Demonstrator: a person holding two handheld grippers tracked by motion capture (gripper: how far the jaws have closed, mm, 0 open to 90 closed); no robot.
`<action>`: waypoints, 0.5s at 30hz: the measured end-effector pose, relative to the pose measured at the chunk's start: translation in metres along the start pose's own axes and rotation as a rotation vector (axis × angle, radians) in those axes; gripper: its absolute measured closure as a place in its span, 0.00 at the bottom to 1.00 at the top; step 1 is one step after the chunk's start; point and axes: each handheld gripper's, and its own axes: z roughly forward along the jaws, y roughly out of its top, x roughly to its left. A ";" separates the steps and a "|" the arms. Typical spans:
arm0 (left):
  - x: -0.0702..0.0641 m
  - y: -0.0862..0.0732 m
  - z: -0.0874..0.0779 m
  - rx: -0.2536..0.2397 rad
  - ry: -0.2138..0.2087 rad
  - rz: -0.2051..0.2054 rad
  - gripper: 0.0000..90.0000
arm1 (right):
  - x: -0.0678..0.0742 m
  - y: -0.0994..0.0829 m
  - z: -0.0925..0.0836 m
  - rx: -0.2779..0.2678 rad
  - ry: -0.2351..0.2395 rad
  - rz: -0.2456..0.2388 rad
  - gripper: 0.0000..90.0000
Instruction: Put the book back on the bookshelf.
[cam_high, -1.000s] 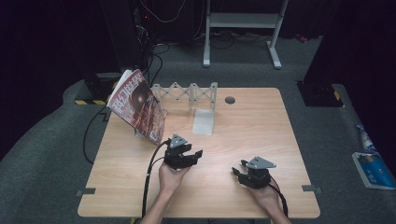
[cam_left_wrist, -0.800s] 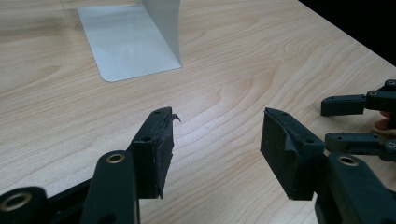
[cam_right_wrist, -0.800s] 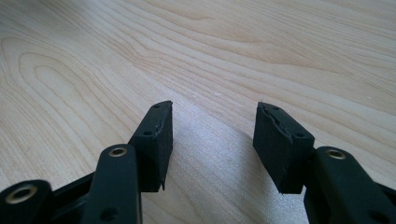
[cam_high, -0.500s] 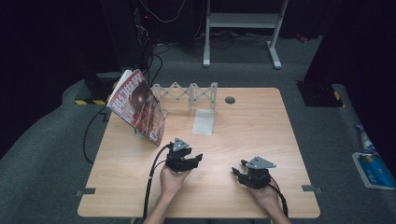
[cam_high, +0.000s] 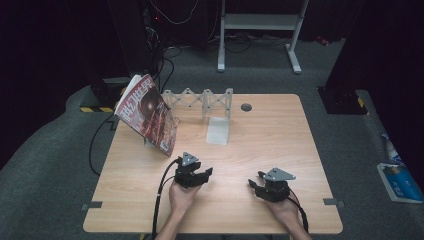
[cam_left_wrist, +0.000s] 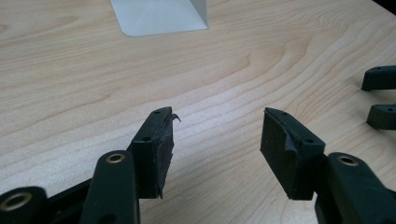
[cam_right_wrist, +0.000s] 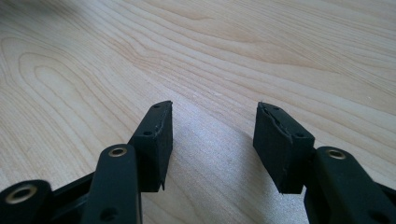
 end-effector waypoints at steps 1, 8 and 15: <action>0.000 0.000 0.000 0.000 0.000 0.000 0.49 | 0.000 0.000 0.000 0.000 0.000 0.000 0.53; -0.003 -0.002 0.004 0.004 0.017 0.011 0.49 | 0.000 0.000 0.000 0.000 0.000 0.000 0.53; -0.002 -0.007 0.008 0.015 0.053 0.020 0.49 | 0.000 0.000 0.000 0.000 0.000 0.000 0.53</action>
